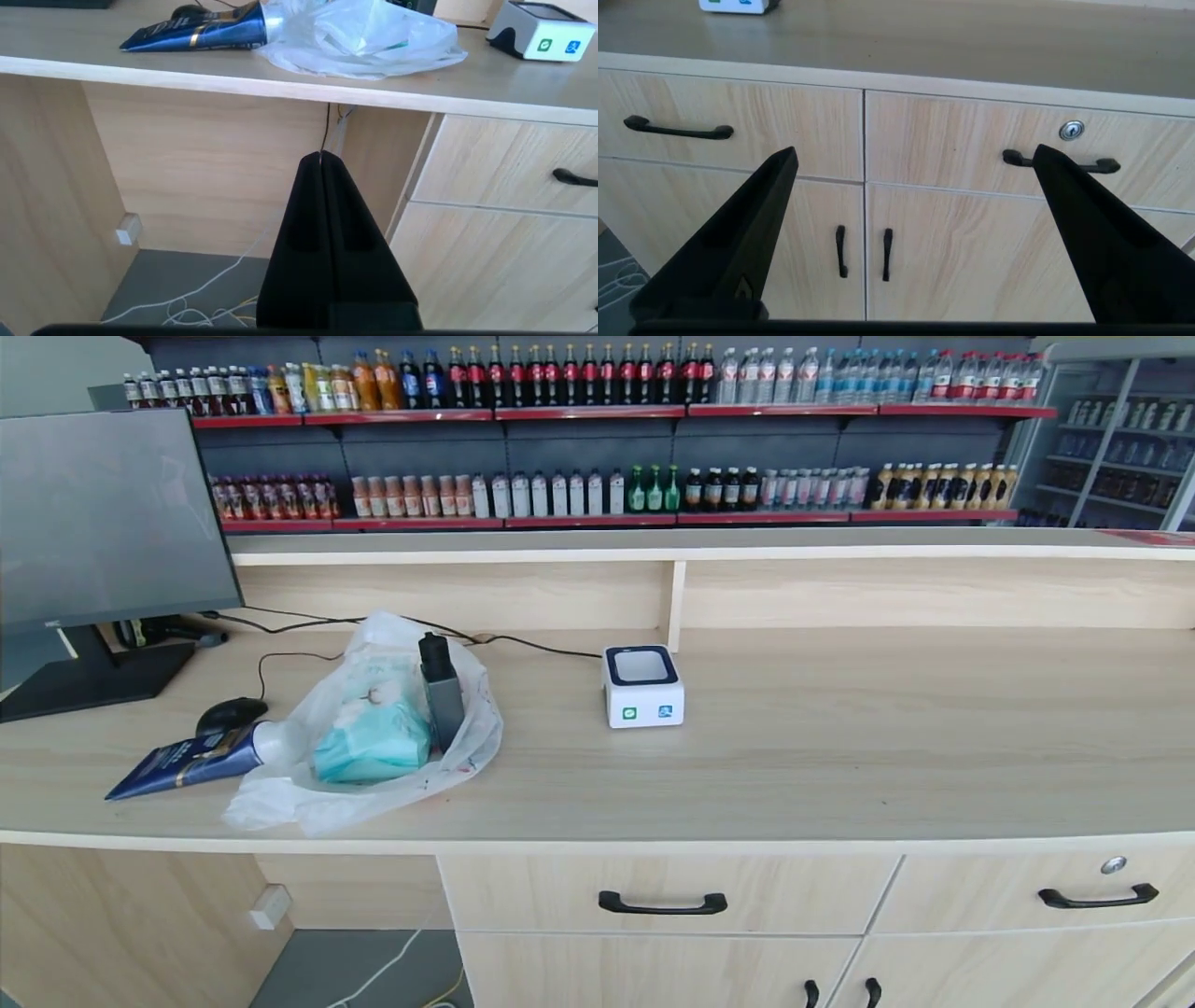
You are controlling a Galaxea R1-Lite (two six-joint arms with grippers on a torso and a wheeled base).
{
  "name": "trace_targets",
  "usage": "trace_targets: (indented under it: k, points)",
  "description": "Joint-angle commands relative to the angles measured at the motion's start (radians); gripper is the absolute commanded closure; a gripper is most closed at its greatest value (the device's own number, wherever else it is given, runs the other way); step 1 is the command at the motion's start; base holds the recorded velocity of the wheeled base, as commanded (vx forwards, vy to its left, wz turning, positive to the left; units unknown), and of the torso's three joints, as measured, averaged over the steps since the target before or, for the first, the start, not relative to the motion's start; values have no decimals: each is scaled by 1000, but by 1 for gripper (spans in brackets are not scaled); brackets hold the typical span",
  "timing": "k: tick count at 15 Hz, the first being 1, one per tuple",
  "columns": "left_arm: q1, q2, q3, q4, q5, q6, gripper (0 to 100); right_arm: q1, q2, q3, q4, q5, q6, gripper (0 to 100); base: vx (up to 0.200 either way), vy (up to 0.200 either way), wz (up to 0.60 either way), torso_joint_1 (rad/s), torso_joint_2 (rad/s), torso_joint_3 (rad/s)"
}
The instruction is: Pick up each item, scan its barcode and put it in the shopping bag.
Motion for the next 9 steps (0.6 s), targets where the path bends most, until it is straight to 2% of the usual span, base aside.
trace_targets:
  k: [1, 4, 9]
  points:
    - [0, 0, 0, 0, -1, 0, 100, -1, 0, 0, 0, 1, 0, 0, -200, 0, 0, -7, 7, 7]
    - [0, 0, 0, 0, -1, 1, 100, -1, 0, 0, 0, 1, -2, 0, -200, 0, 0, -2, -1, 4]
    - [0, 0, 0, 0, -1, 3, 100, -1, 0, 0, 0, 1, 0, 0, 0, 0, 0, 0, 0, 0]
